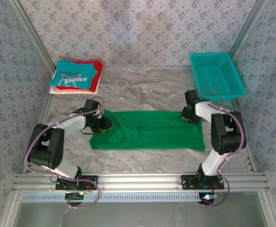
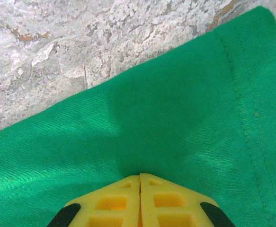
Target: Fold and stack the t-shirts
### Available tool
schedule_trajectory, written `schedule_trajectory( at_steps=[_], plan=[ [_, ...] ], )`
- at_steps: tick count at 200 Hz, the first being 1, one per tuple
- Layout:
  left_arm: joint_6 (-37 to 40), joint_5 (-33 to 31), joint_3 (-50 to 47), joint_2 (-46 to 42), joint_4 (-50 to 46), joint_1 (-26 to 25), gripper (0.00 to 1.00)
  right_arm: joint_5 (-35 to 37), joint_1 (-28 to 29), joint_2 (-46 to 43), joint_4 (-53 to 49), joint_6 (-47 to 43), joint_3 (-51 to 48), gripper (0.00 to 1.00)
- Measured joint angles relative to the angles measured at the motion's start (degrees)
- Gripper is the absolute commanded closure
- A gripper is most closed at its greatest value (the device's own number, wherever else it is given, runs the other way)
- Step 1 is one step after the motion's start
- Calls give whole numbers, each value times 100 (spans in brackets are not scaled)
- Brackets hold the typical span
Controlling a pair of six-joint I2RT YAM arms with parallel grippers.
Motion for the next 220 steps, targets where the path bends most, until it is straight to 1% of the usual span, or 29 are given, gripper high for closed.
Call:
schedule_trajectory(
  at_steps=[19, 33, 52, 92, 136, 142, 146, 160, 169, 193, 220],
  plan=[
    [2, -2, 0, 11, 37, -15, 89, 0, 0, 0, 7, 0, -2, 91],
    [-2, -20, 0, 11, 68, -17, 95, 0, 0, 0, 7, 0, -2, 91],
    [4, -66, 0, 7, 61, -17, 100, 0, -2, -4, 15, 0, -13, 91],
    [149, -216, 15, -90, -192, 48, 100, 0, -15, -15, 35, 0, -31, 91],
    [420, -306, 162, -164, -568, 442, 100, -7, -33, -59, 103, 0, -94, 91],
    [450, -310, 164, -179, -597, 476, 97, -17, -42, -61, 114, 0, -98, 91],
    [474, -310, 164, -190, -632, 492, 92, -22, -46, -61, 114, 0, -98, 91],
    [546, -330, 164, -214, -739, 511, 72, -46, -68, -63, 118, 0, -103, 91],
    [597, -341, 166, -232, -813, 511, 62, -52, -81, -66, 120, 0, -103, 91],
    [664, -389, 168, -363, -999, 514, 61, -63, -96, -70, 120, 0, -105, 90],
    [660, -415, 216, -669, -1147, 520, 61, -63, -105, -76, 114, -2, -109, 85]
  ],
)
